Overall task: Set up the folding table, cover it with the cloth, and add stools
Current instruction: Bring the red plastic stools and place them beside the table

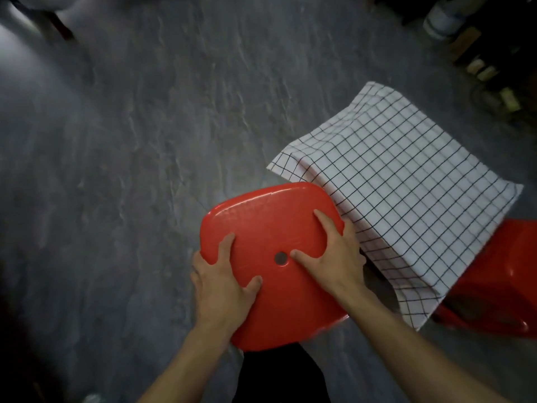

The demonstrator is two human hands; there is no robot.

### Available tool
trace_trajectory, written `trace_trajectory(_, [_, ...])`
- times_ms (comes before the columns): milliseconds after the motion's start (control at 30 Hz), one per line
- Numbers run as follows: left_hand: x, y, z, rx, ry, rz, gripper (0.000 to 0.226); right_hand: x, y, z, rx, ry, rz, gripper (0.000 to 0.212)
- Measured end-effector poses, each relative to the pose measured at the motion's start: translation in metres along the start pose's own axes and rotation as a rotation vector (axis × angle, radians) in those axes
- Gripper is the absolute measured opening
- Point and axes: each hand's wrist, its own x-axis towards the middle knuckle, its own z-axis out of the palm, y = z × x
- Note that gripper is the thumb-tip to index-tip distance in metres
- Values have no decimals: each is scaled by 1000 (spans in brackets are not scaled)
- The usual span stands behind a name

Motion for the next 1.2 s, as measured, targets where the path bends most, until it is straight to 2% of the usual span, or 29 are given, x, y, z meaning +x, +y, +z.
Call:
trace_trajectory(367, [100,-35,118,36,-121,83,94,96,74,86,64,59,83,91])
trace_trajectory(500, [109,-38,134,48,-122,110,94,103,90,101,70,91,113,92])
trace_trajectory(833, [124,-37,154,135,-216,148,93,93,125,121,138,38,222,99])
trace_trajectory(1200, [149,-24,163,226,-248,191,95,114,126,125,115,70,249,102])
